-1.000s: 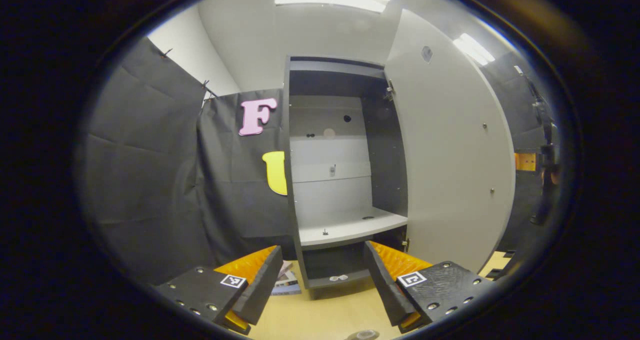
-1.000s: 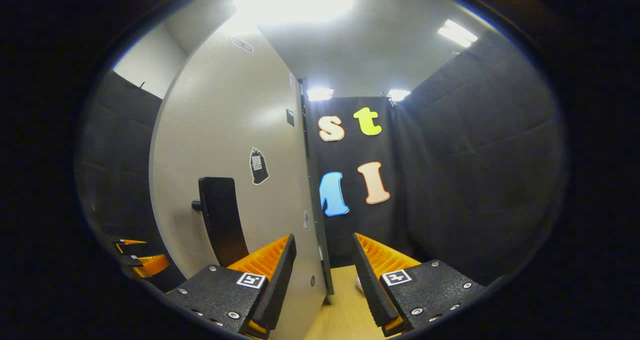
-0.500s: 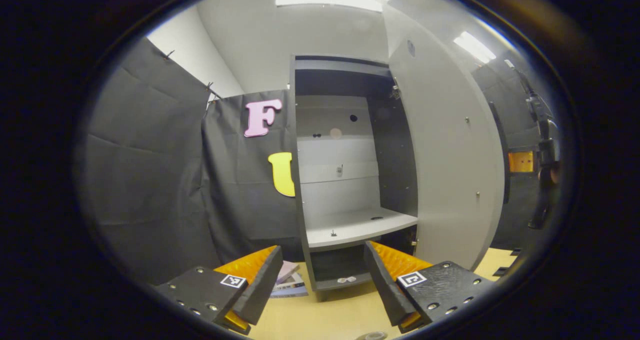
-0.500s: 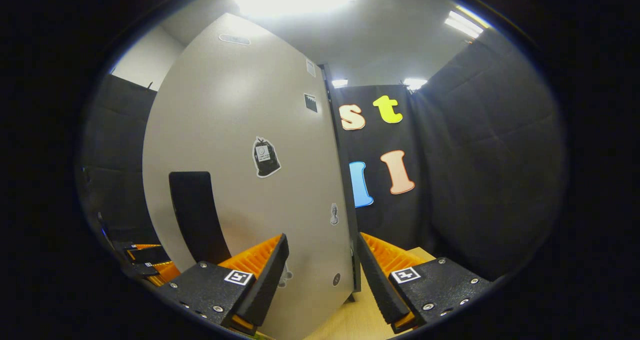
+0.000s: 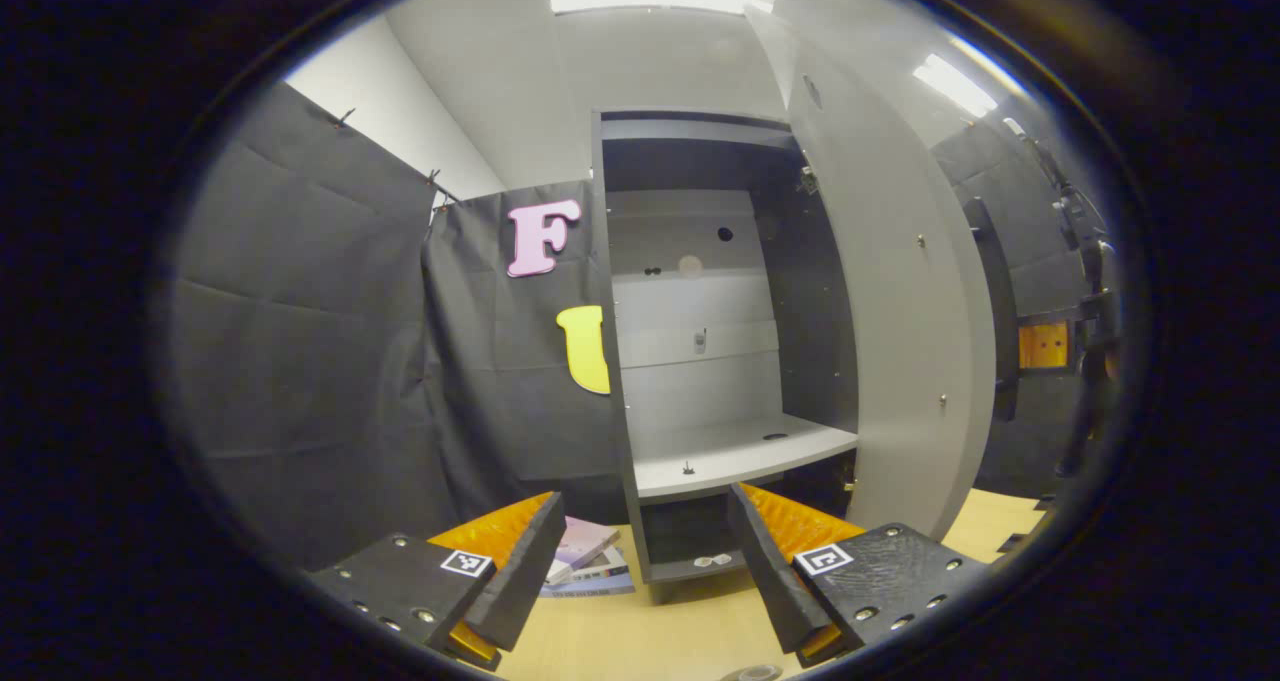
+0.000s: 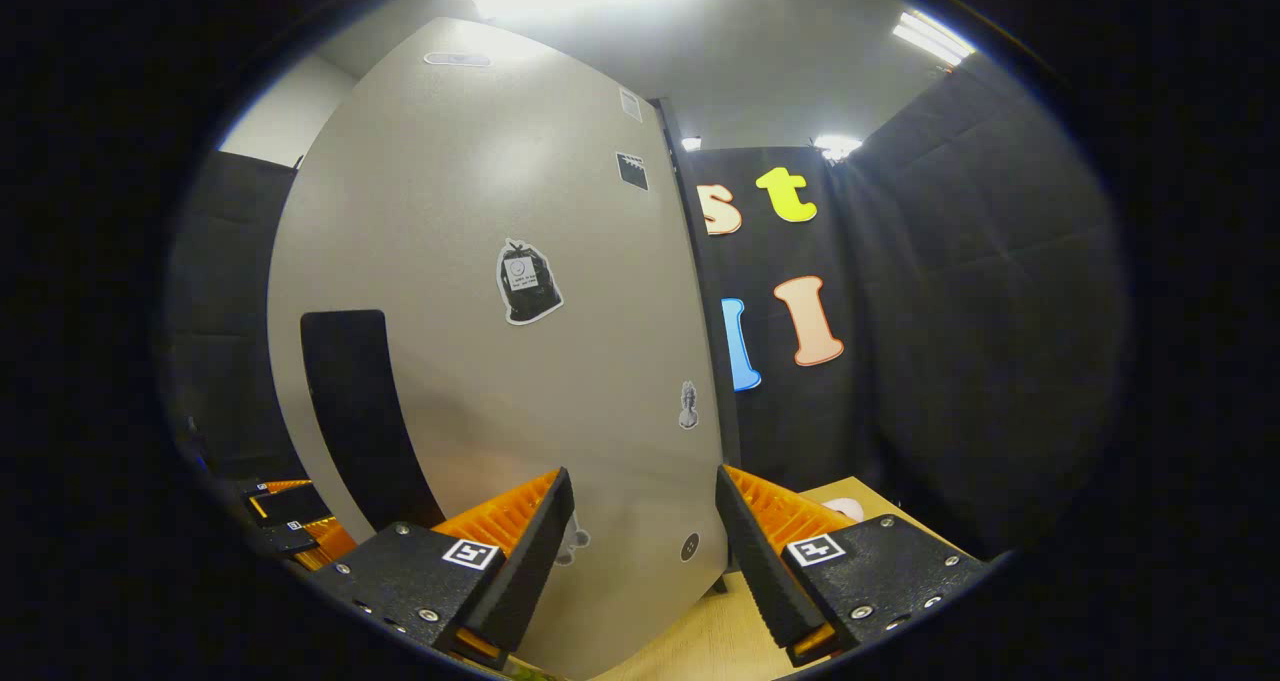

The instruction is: Open the cabinet door with the right hand, grasp the bottle in the cabinet with the left hand and place it on the coaster, then close the cabinet door with the right hand.

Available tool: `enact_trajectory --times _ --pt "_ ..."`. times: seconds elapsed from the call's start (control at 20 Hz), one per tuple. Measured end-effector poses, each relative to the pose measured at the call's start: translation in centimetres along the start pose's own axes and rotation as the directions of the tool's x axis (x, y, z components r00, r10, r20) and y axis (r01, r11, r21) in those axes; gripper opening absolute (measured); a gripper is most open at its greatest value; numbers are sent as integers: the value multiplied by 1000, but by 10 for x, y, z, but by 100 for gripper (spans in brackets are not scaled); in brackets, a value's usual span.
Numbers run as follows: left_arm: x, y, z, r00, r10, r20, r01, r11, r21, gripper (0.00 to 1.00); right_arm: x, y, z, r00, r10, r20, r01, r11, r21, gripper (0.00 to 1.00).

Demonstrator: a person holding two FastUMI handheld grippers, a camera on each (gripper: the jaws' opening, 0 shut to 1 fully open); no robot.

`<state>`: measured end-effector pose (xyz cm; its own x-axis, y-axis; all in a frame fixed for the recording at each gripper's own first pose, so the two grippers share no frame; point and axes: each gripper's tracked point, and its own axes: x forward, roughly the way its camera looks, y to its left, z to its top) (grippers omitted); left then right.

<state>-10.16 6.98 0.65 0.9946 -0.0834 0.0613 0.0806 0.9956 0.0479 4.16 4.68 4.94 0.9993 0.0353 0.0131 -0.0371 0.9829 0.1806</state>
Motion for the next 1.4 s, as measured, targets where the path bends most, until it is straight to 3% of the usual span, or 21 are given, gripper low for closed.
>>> enact_trajectory --times 0.35,0.55,0.6,1.05,1.3,1.4 --pt "1 0 -11 999 11 -36 -11 1000 -9 94 23 29 -11 998 51 -26 -51 999 -9 90" --pt "0 14 -17 997 41 -59 -42 999 -27 96 38 57 -40 985 127 -115 -124 992 33 91" --pt "4 15 -17 997 41 -60 -43 998 -35 91 39 59 -39 985 128 -116 -124 991 43 93" --pt "25 -2 -14 998 7 -69 -11 998 -66 96 39 39 -41 991 59 -122 -58 998 13 94" --pt "36 -22 -8 997 -25 -68 20 997 -75 91 39 25 -34 996 20 -84 -25 998 -53 94" --pt "38 -27 0 998 -29 -53 25 997 -77 96 36 21 -30 998 1 -71 -8 996 -87 95"
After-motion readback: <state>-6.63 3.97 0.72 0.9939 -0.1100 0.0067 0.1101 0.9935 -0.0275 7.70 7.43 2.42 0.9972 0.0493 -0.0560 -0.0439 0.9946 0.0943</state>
